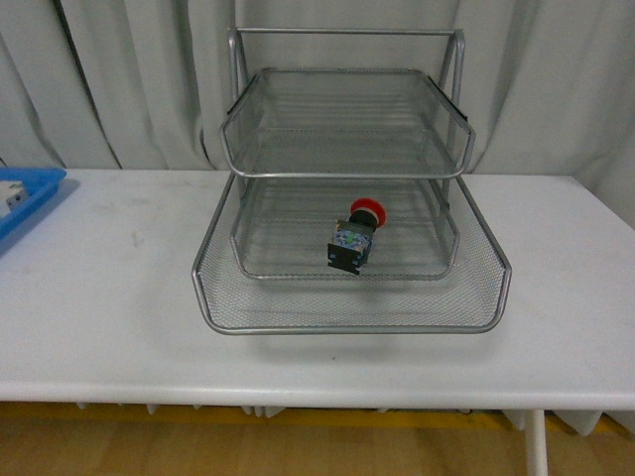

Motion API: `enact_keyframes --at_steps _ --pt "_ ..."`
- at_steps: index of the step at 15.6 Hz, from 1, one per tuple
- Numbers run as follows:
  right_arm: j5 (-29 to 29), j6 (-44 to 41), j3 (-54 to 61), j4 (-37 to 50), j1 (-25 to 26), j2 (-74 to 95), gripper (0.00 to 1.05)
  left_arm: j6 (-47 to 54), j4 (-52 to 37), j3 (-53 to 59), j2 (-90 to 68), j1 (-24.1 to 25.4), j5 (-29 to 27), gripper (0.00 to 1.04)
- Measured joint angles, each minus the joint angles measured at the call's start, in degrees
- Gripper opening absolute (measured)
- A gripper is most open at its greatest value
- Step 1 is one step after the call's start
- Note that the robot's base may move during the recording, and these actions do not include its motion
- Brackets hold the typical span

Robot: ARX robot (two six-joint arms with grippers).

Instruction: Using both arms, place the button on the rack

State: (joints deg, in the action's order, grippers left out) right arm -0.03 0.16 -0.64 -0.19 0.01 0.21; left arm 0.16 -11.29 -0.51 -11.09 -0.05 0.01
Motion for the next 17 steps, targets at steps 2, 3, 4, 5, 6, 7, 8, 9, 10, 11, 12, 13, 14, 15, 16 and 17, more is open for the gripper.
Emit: enact_keyframes --at_steps 2,3,4,5,6,7,8,9,10,11,12,13,14,15,16,17 --pt "0.00 0.00 0.02 0.00 0.00 0.00 0.98 -0.02 5.79 -0.17 4.09 -0.02 -0.11 0.02" --pt "0.02 0.00 0.00 0.00 0.00 0.00 0.98 0.00 12.07 -0.02 9.14 0.00 -0.02 0.02" --pt "0.00 0.00 0.00 -0.02 0.00 0.00 0.98 0.00 10.51 -0.31 10.58 -0.02 -0.04 0.02" --pt "0.00 0.00 0.00 0.02 0.00 -0.02 0.98 0.00 11.69 -0.02 10.58 0.00 0.04 0.02" --pt "0.00 0.00 0.00 -0.02 0.00 0.00 0.98 0.00 11.76 -0.02 10.58 0.00 0.00 0.02" --pt "0.02 0.00 0.00 -0.02 0.00 0.00 0.98 0.00 11.39 -0.02 10.58 0.00 -0.04 0.02" --pt "0.02 0.00 0.02 0.02 0.00 0.00 0.98 0.00 11.47 -0.02 10.58 0.00 -0.04 0.02" --pt "0.00 0.00 0.00 0.00 0.00 0.00 0.98 0.00 11.50 -0.02 10.58 0.00 -0.04 0.02" --pt "0.00 0.00 0.00 0.00 0.00 0.00 0.98 0.00 11.50 -0.02 10.58 -0.02 -0.02 0.02" --pt "0.00 0.00 0.00 0.00 0.00 0.00 0.98 0.00 11.50 -0.02 10.58 0.00 -0.02 0.02" --pt "0.00 0.00 0.00 0.00 0.00 0.00 0.98 0.00 11.50 -0.02 10.58 0.00 -0.02 0.02" --pt "0.00 0.00 0.00 0.00 0.00 0.00 0.98 -0.09 11.50 -0.02 10.58 0.00 -0.02 0.12" --pt "0.00 0.00 0.00 0.00 0.00 0.00 0.98 -0.09 11.50 -0.02 10.58 0.00 -0.02 0.23" --pt "0.00 0.00 0.00 0.00 0.00 0.00 0.98 -0.09 11.50 -0.02 10.58 0.00 -0.02 0.36" --pt "0.00 0.00 0.00 0.00 0.00 0.00 0.98 -0.09 11.50 -0.02 10.58 0.00 -0.02 0.49" --pt "0.00 0.00 0.00 0.00 0.00 0.00 0.98 -0.09 11.50 -0.02 10.58 0.00 -0.02 0.61"
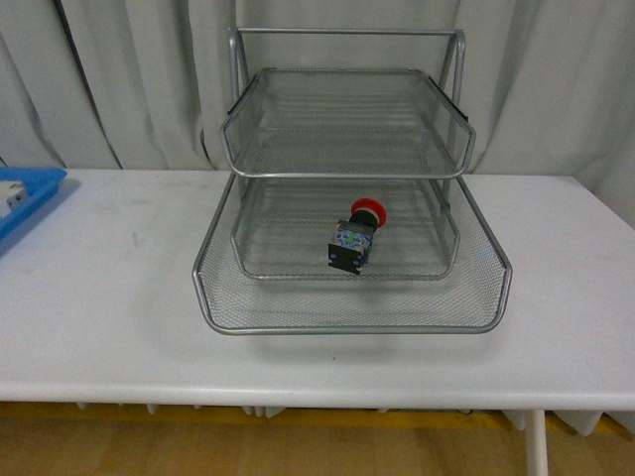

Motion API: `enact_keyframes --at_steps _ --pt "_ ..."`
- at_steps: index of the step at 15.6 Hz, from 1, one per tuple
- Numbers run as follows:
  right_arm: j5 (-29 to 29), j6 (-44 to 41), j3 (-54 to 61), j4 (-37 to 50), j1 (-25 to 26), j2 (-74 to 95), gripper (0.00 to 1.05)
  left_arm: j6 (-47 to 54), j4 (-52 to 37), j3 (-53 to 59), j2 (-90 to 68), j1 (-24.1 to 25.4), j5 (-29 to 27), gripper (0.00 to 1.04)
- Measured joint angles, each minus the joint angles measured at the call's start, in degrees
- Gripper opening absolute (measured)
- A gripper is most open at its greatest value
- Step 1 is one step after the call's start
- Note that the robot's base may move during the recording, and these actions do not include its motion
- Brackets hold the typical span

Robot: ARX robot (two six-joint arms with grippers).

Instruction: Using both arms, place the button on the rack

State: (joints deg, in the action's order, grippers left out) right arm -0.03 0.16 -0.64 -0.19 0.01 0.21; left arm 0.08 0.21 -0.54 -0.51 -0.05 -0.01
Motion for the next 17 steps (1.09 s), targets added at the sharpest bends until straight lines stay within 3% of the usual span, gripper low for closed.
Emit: enact_keyframes --at_steps 3,5,6,7,9,10,14,17 --pt "0.00 0.00 0.00 0.00 0.00 0.00 0.98 0.00 0.00 0.00 0.00 0.00 0.00 0.97" --pt "1.22 0.15 -0.31 -1.33 0.44 0.48 0.98 0.02 0.00 0.00 0.00 0.00 0.00 0.98" --pt "7.17 0.87 -2.21 1.46 2.82 8.68 0.98 0.02 -0.02 0.00 0.00 0.00 0.02 0.98" --pt "7.23 2.51 -6.12 10.08 2.19 20.28 0.98 0.00 -0.02 0.00 0.00 0.00 -0.02 0.98" --pt "6.78 6.58 -16.44 26.53 -4.07 41.97 0.98 0.02 -0.02 0.00 0.00 0.00 0.00 0.98" --pt "6.32 9.49 -22.32 29.88 -6.97 52.68 0.98 0.02 -0.02 0.00 0.00 0.00 0.00 0.98" --pt "7.19 17.70 -43.06 19.91 -16.96 83.19 0.98 0.02 0.00 0.00 0.00 0.00 0.00 0.98" --pt "8.46 18.01 -46.66 11.87 -21.75 87.47 0.69 0.02 0.00 0.00 0.00 0.00 0.00 0.98"
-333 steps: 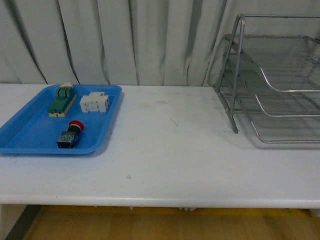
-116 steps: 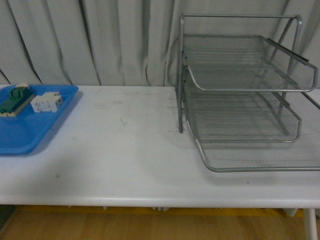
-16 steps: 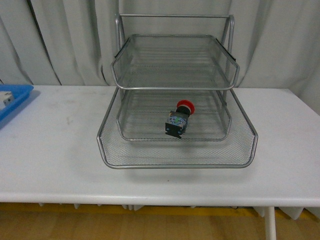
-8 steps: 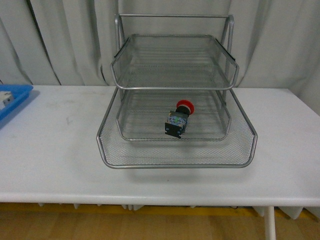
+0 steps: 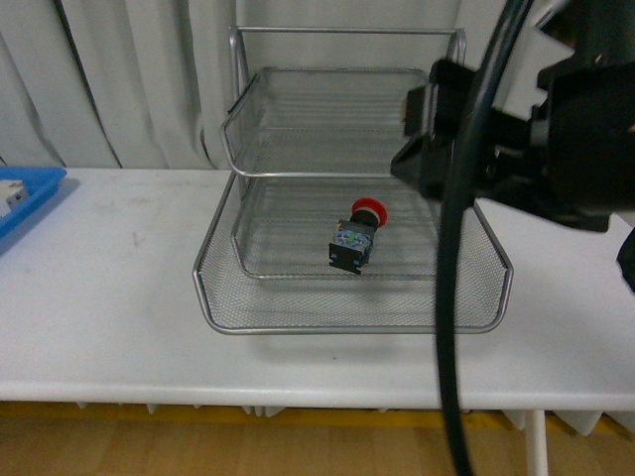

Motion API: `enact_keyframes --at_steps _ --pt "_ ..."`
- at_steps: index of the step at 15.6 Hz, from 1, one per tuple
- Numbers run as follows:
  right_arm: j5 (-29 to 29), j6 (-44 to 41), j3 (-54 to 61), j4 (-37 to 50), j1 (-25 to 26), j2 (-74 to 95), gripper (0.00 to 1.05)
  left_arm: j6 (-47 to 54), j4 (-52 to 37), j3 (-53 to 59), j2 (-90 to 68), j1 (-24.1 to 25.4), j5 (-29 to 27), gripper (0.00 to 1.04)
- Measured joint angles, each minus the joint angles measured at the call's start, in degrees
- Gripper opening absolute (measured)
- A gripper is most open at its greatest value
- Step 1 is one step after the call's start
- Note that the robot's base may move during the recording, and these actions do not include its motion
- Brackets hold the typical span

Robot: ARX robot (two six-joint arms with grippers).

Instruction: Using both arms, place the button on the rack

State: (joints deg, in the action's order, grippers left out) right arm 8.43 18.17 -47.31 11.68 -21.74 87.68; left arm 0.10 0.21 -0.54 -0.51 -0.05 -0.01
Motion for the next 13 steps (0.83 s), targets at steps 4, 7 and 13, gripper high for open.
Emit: enact_keyframes --at_steps 4,7,13 --pt "2.19 0.00 0.83 -3.32 -1.92 2.40 0.28 0.00 -0.02 0.00 0.00 0.00 0.00 0.98" --pt "3.67 -1.22 2.01 -4.70 -4.20 7.19 0.02 0.00 -0.02 0.00 0.00 0.00 0.00 0.98" --pt "2.95 -2.97 0.00 -6.60 -6.14 15.37 0.02 0.00 -0.02 0.00 0.00 0.00 0.00 0.98"
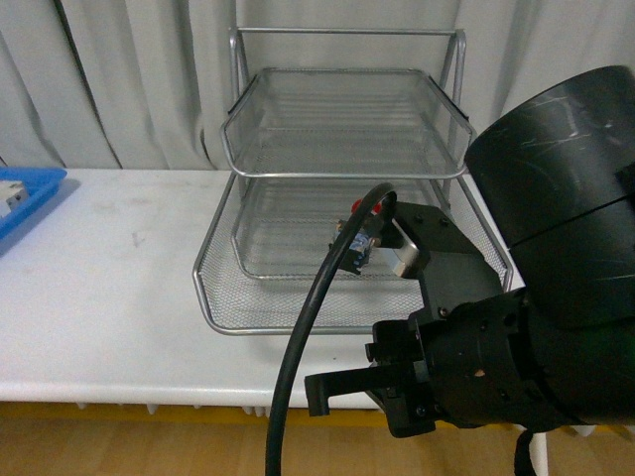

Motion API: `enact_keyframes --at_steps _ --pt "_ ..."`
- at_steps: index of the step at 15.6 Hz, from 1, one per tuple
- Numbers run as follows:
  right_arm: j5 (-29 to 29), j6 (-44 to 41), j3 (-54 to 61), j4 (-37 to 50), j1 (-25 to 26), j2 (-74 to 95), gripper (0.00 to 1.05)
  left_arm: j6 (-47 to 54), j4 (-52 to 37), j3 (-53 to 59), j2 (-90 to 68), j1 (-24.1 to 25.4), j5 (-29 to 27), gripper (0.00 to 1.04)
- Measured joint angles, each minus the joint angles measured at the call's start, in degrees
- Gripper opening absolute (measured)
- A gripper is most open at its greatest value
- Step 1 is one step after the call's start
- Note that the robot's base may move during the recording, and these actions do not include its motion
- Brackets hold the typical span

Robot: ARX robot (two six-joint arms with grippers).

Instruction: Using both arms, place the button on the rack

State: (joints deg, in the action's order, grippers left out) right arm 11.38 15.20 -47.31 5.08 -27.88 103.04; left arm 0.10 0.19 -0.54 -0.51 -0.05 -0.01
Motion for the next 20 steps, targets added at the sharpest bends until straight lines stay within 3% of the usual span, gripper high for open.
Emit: enact_keyframes --at_steps 6,15,18,20 --pt "-3.23 -2.34 -8.63 -1.70 0.50 8.33 0.02 -0.02 0.00 0.00 0.00 0.00 0.00 0.98" --pt "-0.96 -4.76 -20.41 -12.72 4.33 17.05 0.02 0.00 0.00 0.00 0.00 0.00 0.00 0.98" --pt "-4.46 -7.37 -29.40 -6.08 5.84 15.50 0.02 0.00 0.07 0.00 0.00 0.00 0.00 0.98" --pt "-3.80 -8.50 -27.71 -4.83 4.83 13.03 0.02 0.00 0.00 0.00 0.00 0.00 0.02 0.98"
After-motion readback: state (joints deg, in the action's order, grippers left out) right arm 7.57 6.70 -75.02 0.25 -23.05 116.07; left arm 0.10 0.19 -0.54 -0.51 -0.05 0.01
